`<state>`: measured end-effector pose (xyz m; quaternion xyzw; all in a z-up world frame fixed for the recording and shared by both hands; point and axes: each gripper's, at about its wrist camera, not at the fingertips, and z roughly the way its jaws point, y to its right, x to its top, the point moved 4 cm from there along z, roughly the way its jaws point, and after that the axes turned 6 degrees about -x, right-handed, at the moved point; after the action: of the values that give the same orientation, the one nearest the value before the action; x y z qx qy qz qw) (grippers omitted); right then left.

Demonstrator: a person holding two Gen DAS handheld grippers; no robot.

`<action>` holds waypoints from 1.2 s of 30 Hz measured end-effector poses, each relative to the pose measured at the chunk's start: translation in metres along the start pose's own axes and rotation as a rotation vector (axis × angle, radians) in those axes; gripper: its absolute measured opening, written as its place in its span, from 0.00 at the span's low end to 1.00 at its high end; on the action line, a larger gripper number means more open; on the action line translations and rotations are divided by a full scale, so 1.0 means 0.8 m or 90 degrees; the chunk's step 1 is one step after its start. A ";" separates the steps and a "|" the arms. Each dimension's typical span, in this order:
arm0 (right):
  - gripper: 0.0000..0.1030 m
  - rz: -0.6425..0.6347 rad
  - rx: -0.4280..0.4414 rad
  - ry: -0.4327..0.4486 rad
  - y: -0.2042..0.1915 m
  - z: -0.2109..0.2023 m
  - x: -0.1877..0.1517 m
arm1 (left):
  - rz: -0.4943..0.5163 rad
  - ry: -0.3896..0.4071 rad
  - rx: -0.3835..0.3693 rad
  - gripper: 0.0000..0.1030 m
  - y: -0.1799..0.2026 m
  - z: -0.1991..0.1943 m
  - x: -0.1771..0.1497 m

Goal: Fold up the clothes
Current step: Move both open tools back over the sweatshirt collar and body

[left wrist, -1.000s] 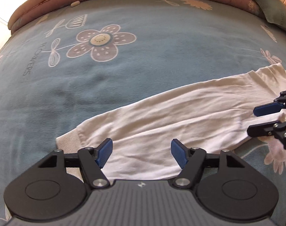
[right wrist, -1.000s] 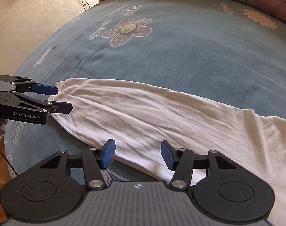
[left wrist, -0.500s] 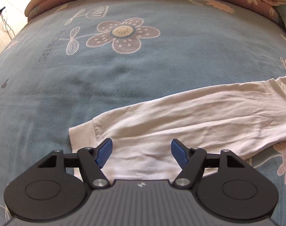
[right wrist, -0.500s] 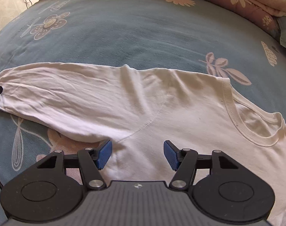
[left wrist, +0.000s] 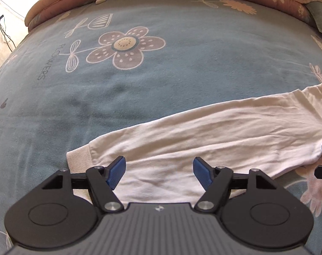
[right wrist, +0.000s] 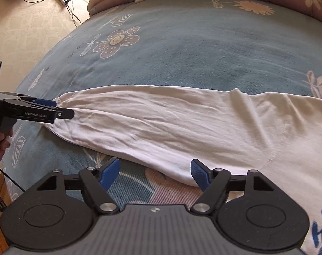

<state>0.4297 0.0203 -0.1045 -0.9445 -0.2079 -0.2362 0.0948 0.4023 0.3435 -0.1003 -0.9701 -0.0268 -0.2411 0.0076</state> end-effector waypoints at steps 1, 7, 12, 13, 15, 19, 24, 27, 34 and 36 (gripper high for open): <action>0.77 0.003 -0.009 0.002 0.011 -0.005 -0.003 | 0.003 0.005 -0.006 0.69 0.010 -0.004 0.003; 0.80 0.018 -0.063 0.011 0.078 -0.038 -0.024 | 0.033 0.023 -0.080 0.70 0.109 0.000 0.023; 0.87 0.068 -0.142 0.005 0.162 -0.070 -0.062 | 0.082 0.038 -0.169 0.71 0.228 -0.004 0.040; 0.87 0.083 -0.161 0.002 0.183 -0.078 -0.074 | 0.090 0.037 -0.190 0.71 0.254 -0.003 0.041; 0.88 0.108 -0.192 -0.003 0.220 -0.088 -0.097 | 0.111 0.033 -0.228 0.71 0.303 0.000 0.041; 0.89 0.142 -0.218 -0.008 0.270 -0.095 -0.140 | 0.158 0.023 -0.271 0.71 0.388 0.008 0.034; 0.99 0.162 -0.201 -0.015 0.281 -0.077 -0.174 | 0.196 0.020 -0.307 0.71 0.465 0.019 0.037; 1.00 0.150 -0.206 -0.006 0.278 -0.071 -0.182 | 0.232 0.022 -0.316 0.71 0.507 0.028 0.055; 1.00 0.139 -0.211 0.022 0.275 -0.073 -0.187 | 0.270 0.006 -0.338 0.71 0.596 0.068 0.094; 1.00 0.137 -0.211 0.030 0.274 -0.074 -0.189 | 0.282 0.000 -0.335 0.71 0.614 0.084 0.098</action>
<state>0.3806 -0.2449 -0.1441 -0.9580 -0.0620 -0.2779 -0.0325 0.5301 -0.1416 -0.1238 -0.9211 0.2476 -0.2323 -0.1907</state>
